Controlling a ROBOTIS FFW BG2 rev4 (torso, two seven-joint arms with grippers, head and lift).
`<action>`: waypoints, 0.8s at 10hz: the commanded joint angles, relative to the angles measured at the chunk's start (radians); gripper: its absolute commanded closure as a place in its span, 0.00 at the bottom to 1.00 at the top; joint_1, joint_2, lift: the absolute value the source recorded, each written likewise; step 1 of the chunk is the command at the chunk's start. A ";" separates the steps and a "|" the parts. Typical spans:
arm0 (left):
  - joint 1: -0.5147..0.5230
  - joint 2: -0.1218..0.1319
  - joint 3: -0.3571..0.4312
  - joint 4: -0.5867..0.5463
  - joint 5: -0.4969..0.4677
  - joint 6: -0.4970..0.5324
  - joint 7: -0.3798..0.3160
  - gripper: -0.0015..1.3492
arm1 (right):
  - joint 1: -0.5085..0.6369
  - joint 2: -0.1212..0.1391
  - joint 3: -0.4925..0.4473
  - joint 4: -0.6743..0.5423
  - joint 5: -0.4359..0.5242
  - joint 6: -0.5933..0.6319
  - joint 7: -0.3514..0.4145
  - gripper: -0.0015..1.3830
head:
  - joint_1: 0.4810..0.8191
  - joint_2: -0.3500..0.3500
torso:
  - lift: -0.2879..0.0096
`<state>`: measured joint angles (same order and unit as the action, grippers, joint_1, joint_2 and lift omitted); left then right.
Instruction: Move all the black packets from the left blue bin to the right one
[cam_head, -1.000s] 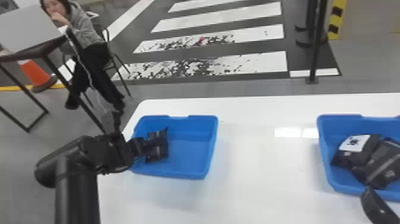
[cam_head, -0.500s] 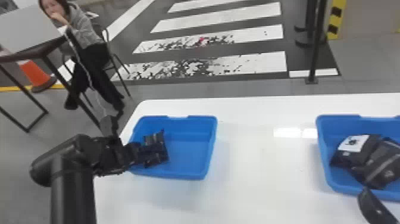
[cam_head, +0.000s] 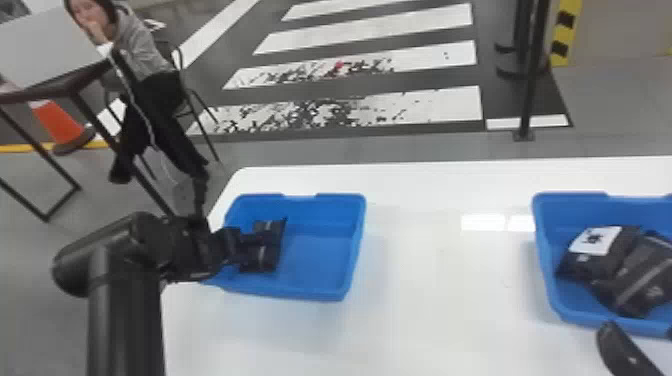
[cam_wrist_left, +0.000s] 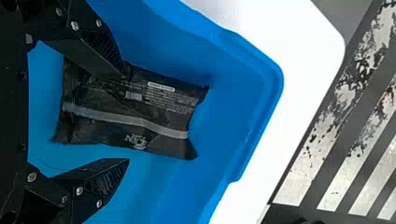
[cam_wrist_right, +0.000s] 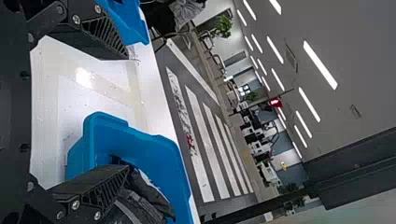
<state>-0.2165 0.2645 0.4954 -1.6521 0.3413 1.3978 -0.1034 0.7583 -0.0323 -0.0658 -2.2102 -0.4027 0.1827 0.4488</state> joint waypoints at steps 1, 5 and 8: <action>-0.007 -0.007 -0.005 -0.072 -0.010 0.060 0.027 0.25 | -0.002 0.000 0.000 0.003 -0.002 0.016 0.002 0.15 | 0.63 1.00 | 0.45; -0.012 -0.004 -0.001 -0.111 -0.024 0.102 0.054 0.25 | -0.007 0.000 0.000 0.012 -0.008 0.031 0.008 0.15 | 0.63 1.00 | 0.45; -0.004 -0.005 0.007 -0.109 -0.054 0.124 0.079 0.25 | -0.017 0.000 0.002 0.027 -0.014 0.041 0.019 0.15 | 0.63 1.00 | 0.45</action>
<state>-0.2216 0.2599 0.5018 -1.7625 0.2916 1.5200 -0.0258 0.7434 -0.0322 -0.0650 -2.1855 -0.4160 0.2220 0.4675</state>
